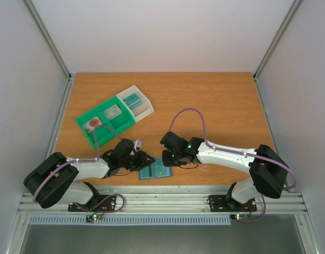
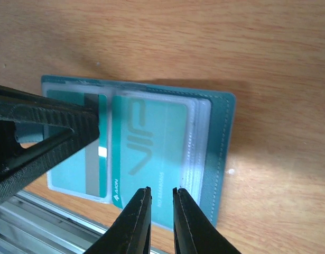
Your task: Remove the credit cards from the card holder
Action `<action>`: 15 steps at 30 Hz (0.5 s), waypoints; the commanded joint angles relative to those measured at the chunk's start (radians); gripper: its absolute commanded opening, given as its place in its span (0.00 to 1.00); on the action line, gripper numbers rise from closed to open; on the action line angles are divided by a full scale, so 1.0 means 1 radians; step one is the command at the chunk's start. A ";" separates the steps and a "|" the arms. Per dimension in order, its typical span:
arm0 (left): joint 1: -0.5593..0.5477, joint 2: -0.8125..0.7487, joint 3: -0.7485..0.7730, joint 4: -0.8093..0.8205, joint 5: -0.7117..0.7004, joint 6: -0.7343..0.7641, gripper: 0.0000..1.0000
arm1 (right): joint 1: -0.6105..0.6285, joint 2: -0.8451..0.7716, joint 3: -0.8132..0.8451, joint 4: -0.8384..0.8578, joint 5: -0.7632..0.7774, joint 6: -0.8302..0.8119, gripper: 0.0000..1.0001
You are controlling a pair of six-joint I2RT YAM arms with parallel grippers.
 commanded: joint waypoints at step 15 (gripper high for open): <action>-0.008 0.044 -0.012 0.083 0.007 -0.006 0.28 | -0.005 0.155 -0.007 0.065 -0.038 -0.006 0.10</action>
